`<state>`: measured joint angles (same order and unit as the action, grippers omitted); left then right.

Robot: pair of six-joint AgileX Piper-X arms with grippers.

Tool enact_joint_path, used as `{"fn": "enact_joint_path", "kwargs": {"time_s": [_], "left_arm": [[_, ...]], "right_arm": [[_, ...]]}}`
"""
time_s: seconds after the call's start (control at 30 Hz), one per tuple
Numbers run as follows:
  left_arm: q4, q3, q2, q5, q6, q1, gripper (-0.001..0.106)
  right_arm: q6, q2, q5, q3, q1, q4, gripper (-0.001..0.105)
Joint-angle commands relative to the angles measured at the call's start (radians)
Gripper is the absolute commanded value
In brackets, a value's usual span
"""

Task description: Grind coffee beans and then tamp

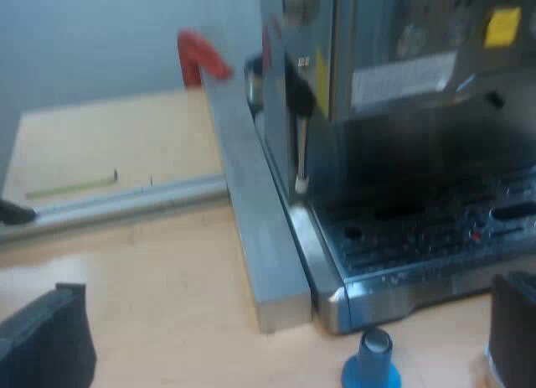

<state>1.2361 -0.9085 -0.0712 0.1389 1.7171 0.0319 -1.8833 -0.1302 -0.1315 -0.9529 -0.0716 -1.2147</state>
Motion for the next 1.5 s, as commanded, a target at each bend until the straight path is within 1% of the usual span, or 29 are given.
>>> {"fn": "enact_joint_path", "kwargs": {"time_s": [0.03, 0.1, 0.3, 0.37, 0.4, 0.5, 0.57, 0.63, 0.7, 0.73, 0.8, 0.83, 0.9, 0.93, 1.0, 1.2, 1.3, 1.4, 1.5], "left_arm": [[0.018, -0.009, 0.051, -0.036, 0.002, -0.001, 0.098], [0.039, -0.008, 0.112, -0.067, 0.002, -0.001, 0.098], [0.098, -0.01, 0.229, -0.11, 0.0, -0.001, 0.098], [0.152, -0.025, 0.225, -0.126, -0.014, -0.005, 0.098], [0.16, -0.024, 0.225, -0.139, -0.021, -0.009, 0.098], [0.155, -0.024, 0.226, -0.152, -0.033, -0.008, 0.098], [0.152, -0.024, 0.226, -0.151, -0.032, -0.008, 0.098], [0.131, -0.021, 0.226, -0.151, -0.032, -0.008, 0.098], [0.07, -0.007, 0.226, -0.155, -0.032, -0.008, 0.098], [0.056, -0.004, 0.226, -0.154, -0.032, -0.008, 0.098], [-0.029, 0.025, 0.226, -0.152, -0.032, -0.008, 0.098], [-0.049, 0.038, 0.226, -0.151, -0.032, -0.008, 0.098], [-0.11, 0.075, 0.226, -0.15, -0.032, -0.008, 0.098], [-0.125, 0.082, 0.226, -0.15, -0.032, -0.008, 0.098], [-0.165, 0.124, 0.224, -0.15, -0.032, -0.008, 0.098], [-0.167, 0.218, 0.224, -0.15, -0.032, -0.008, 0.098], [-0.165, 0.256, 0.224, -0.15, -0.032, -0.008, 0.098], [-0.165, 0.315, 0.224, -0.139, -0.032, -0.008, 0.098], [-0.145, 0.355, 0.222, -0.106, -0.032, -0.008, 0.098]], "right_arm": [[0.004, 0.051, -0.003, -0.008, -0.004, -0.001, 0.067], [0.004, 0.096, -0.003, -0.009, -0.004, -0.001, 0.067], [0.004, 0.19, -0.012, -0.009, -0.004, -0.001, 0.067], [0.004, 0.186, -0.02, -0.019, -0.002, -0.042, 0.067], [0.004, 0.187, -0.039, -0.019, -0.002, -0.049, 0.067], [0.004, 0.187, -0.082, -0.007, -0.002, -0.045, 0.067], [0.004, 0.187, -0.083, 0.003, -0.002, -0.045, 0.067], [0.001, 0.187, -0.083, 0.018, -0.002, -0.03, 0.067], [0.001, 0.187, -0.083, 0.05, -0.002, 0.013, 0.067], [0.001, 0.184, -0.083, 0.065, -0.002, 0.034, 0.067], [0.001, 0.184, -0.083, 0.109, -0.002, 0.089, 0.067], [0.001, 0.184, -0.083, 0.118, -0.002, 0.098, 0.067], [0.001, 0.184, -0.083, 0.169, -0.002, 0.145, 0.067], [0.001, 0.184, -0.083, 0.181, -0.002, 0.153, 0.067], [0.001, 0.184, -0.083, 0.224, -0.002, 0.174, 0.067], [0.001, 0.183, -0.083, 0.323, -0.002, 0.187, 0.067], [0.001, 0.183, -0.083, 0.355, -0.002, 0.187, 0.067], [0.001, 0.183, -0.083, 0.392, -0.002, 0.187, 0.067], [0.001, 0.183, -0.083, 0.42, -0.002, 0.184, 0.067]]}}
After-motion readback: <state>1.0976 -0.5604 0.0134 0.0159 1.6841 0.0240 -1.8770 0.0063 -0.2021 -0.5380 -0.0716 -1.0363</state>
